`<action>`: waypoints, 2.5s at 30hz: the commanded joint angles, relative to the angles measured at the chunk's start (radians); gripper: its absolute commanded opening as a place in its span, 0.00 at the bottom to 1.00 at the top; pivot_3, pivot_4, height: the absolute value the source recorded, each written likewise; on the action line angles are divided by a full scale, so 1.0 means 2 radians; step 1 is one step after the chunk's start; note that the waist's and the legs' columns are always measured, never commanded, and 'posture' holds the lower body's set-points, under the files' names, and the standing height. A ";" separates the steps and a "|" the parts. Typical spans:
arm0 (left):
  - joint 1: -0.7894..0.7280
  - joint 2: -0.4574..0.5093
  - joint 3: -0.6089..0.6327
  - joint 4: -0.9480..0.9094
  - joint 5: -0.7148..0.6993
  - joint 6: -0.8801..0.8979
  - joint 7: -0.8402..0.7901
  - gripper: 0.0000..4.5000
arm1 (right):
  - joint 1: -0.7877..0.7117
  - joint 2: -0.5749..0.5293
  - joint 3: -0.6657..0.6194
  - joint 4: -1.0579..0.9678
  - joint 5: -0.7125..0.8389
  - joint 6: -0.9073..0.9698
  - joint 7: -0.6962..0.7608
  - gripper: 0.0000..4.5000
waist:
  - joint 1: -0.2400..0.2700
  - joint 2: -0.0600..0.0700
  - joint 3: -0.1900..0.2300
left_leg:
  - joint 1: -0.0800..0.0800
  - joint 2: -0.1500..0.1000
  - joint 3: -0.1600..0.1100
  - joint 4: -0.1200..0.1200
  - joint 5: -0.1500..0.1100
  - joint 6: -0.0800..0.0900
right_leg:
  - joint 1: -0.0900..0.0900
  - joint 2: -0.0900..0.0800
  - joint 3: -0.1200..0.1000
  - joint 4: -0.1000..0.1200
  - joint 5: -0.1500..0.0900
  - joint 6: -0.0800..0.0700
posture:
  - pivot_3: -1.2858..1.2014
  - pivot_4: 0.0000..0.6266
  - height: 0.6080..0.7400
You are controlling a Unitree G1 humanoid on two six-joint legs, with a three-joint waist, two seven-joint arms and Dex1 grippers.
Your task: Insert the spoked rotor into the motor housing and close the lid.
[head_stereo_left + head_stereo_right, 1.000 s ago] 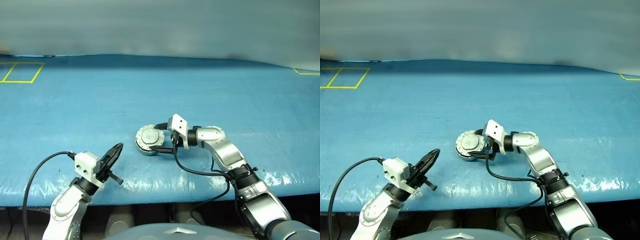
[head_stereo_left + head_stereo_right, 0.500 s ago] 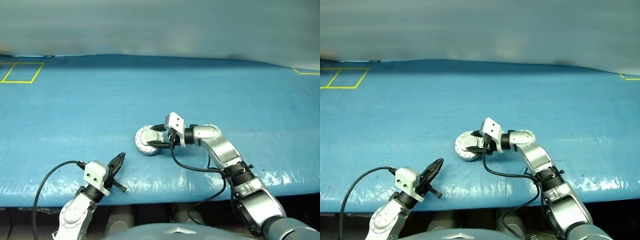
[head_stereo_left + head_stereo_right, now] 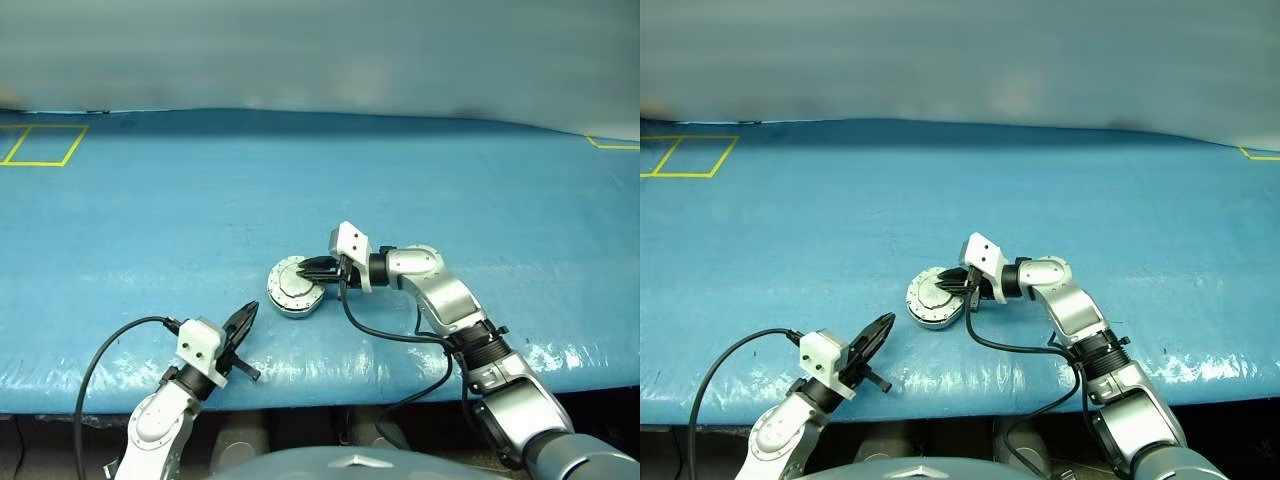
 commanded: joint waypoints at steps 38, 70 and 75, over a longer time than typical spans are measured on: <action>0.003 0.007 -0.005 -0.012 0.000 0.001 0.018 0.00 | -0.021 0.014 0.001 0.028 -0.015 -0.039 0.026 0.72 | 0.000 0.000 0.000 | 0.000 0.000 0.000 0.000 0.000 0.000 | 0.000 0.000 0.000 0.000 0.000 0.000 | 0.52 0.24 1.00; -0.001 0.001 -0.010 0.005 -0.001 -0.010 0.014 0.00 | 0.038 0.015 0.035 -0.148 -0.035 0.140 -0.089 0.72 | -0.001 0.000 0.000 | 0.000 0.000 0.000 0.000 0.000 0.000 | 0.000 0.000 0.000 0.000 -0.001 0.001 | 0.52 0.24 1.00; -0.002 0.001 -0.010 0.009 -0.001 -0.011 0.013 0.00 | 0.035 0.008 0.049 -0.175 -0.053 0.155 -0.107 0.72 | -0.001 0.000 0.000 | 0.000 0.000 0.000 0.000 0.000 0.000 | 0.000 0.000 0.000 0.000 -0.001 0.000 | 0.52 0.24 1.00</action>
